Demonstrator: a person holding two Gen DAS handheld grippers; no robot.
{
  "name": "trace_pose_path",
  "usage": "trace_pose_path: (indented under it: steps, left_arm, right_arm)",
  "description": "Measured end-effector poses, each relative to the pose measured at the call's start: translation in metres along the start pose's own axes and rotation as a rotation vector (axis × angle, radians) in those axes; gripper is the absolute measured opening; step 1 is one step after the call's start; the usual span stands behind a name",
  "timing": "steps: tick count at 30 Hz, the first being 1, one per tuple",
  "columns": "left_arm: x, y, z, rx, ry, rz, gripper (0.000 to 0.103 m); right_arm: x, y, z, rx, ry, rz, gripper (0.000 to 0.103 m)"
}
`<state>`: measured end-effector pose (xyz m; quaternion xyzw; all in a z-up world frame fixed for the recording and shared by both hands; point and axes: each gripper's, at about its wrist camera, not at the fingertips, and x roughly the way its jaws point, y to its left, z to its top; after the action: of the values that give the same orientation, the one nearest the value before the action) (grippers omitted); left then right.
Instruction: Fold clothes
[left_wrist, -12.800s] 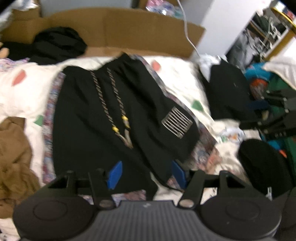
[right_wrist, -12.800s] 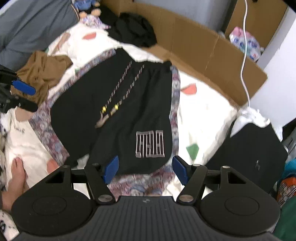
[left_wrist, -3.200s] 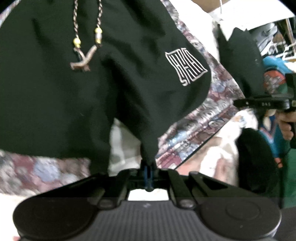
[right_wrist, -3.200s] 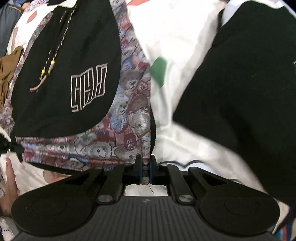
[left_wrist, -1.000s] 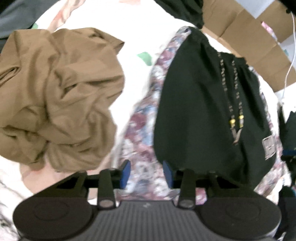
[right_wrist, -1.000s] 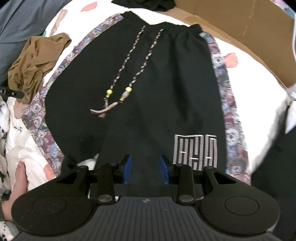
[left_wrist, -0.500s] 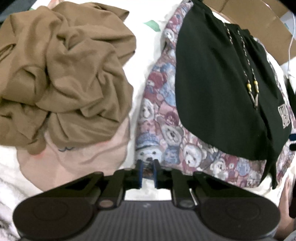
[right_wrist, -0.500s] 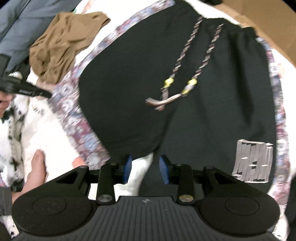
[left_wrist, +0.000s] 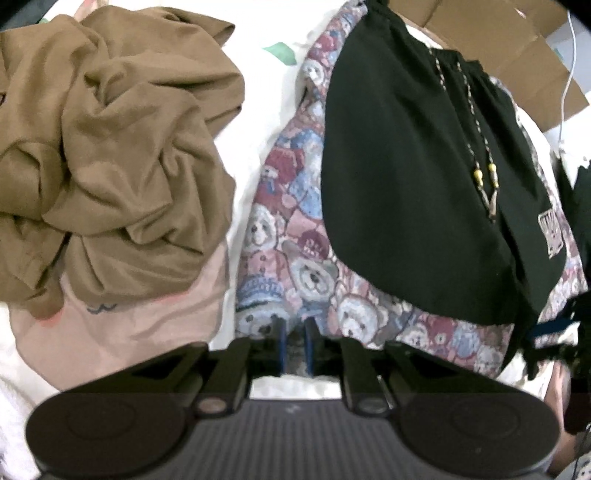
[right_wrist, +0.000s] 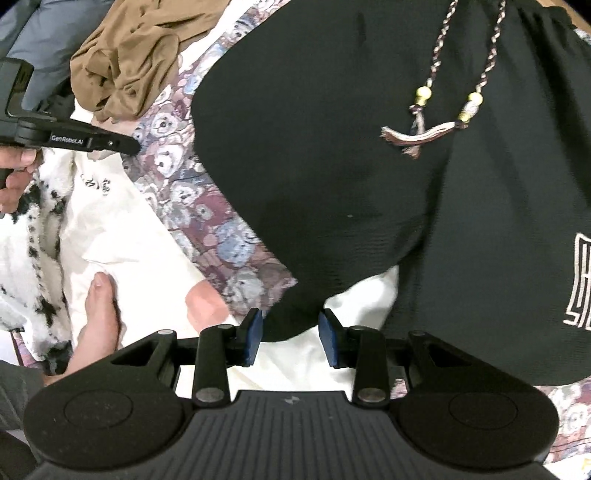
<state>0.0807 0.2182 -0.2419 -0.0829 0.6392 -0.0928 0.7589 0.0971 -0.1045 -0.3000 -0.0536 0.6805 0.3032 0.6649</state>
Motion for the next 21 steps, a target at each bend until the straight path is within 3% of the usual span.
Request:
trace_pose_path:
  steps: [11,18,20,21]
  left_arm:
    - [0.001,0.016,-0.008,-0.014,-0.001,-0.01,0.011]
    - [-0.001,0.028,-0.033,-0.035,-0.016,-0.009,0.012]
    - [-0.001,0.029,-0.039,-0.036,-0.017,-0.008,0.012]
    - [-0.002,0.031,-0.042,-0.037,-0.016,-0.006,0.012]
  right_arm:
    - [0.037,0.006,0.004,0.058,0.059,0.014,0.038]
    - [0.052,0.008,0.002,0.042,0.068,-0.015,0.038]
    - [0.053,0.009,0.002,0.025,0.068,-0.022,0.034]
    - [0.054,0.01,0.002,0.015,0.069,-0.026,0.026]
